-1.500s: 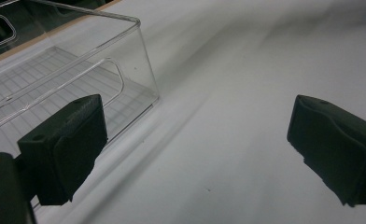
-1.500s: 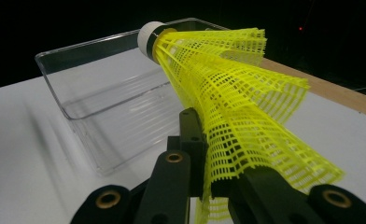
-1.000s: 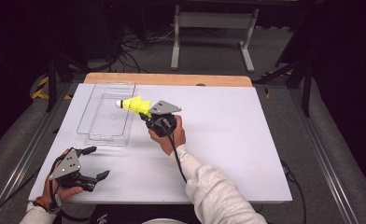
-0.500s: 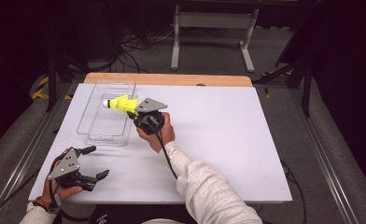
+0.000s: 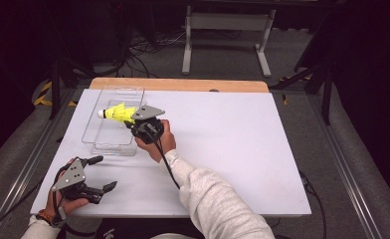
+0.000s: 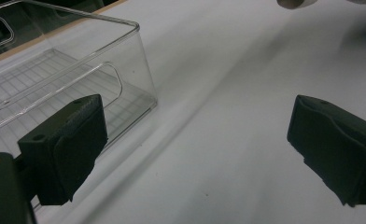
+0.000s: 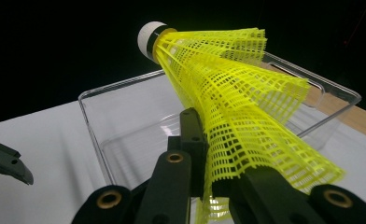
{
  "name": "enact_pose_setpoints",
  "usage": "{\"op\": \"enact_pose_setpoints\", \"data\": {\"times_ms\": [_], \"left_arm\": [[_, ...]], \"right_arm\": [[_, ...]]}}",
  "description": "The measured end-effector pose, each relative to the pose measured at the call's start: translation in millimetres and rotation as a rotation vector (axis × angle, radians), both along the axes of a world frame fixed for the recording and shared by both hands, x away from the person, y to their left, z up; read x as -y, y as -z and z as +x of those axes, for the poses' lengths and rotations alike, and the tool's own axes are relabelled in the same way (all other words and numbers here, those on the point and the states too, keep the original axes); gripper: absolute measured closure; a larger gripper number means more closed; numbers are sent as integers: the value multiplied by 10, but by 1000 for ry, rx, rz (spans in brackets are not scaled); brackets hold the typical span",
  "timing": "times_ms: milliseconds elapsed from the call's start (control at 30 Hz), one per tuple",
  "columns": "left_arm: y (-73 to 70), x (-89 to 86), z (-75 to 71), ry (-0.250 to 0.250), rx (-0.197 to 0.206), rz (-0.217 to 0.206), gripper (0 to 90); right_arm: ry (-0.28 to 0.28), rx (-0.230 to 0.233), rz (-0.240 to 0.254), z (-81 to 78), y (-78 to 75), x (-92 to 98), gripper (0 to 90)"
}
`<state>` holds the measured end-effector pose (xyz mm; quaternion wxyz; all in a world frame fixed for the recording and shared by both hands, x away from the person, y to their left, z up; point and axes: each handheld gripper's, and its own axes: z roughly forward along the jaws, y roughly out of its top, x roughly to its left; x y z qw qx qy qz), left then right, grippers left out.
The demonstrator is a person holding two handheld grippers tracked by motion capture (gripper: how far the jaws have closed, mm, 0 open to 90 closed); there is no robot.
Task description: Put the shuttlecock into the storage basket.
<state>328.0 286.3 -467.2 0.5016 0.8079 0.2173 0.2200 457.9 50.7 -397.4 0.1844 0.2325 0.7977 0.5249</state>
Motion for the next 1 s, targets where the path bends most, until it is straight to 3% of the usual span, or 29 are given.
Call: {"op": "enact_pose_setpoints", "data": {"times_ms": [433,1000], "left_arm": [[2,-3,-2,-4,-2,-1,61],[6,3,1,7,-8,2,61]], "right_arm": [[-27,-13,-41,30,94,-298,885],[-42,-76,-111,188,251,-462,884]]}}
